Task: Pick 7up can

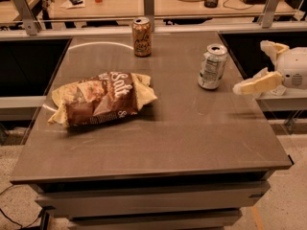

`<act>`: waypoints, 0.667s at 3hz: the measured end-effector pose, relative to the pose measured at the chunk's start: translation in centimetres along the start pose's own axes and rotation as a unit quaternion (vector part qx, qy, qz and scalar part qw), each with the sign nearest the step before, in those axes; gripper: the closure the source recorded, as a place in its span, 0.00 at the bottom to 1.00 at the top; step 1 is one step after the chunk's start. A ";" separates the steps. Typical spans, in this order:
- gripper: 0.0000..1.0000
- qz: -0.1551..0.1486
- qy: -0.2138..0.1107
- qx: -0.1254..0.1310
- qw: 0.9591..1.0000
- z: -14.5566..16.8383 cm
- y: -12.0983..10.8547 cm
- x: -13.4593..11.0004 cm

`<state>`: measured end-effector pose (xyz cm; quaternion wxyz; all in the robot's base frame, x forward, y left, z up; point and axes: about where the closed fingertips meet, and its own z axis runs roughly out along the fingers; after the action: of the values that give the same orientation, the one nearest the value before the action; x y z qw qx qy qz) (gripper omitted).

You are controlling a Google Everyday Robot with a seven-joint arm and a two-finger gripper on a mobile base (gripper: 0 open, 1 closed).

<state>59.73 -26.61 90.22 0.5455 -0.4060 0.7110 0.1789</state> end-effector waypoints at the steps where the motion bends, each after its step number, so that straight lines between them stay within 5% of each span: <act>1: 0.00 0.018 -0.013 -0.001 1.000 1.4 0.1 1.1; 2: 0.00 0.035 -0.027 -0.011 0.999 2.9 0.5 2.1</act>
Offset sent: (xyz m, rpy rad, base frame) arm 0.0191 0.0203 -0.0500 0.1453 0.0426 0.0130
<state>61.05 -25.11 87.18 0.5531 -0.3818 0.7080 0.2169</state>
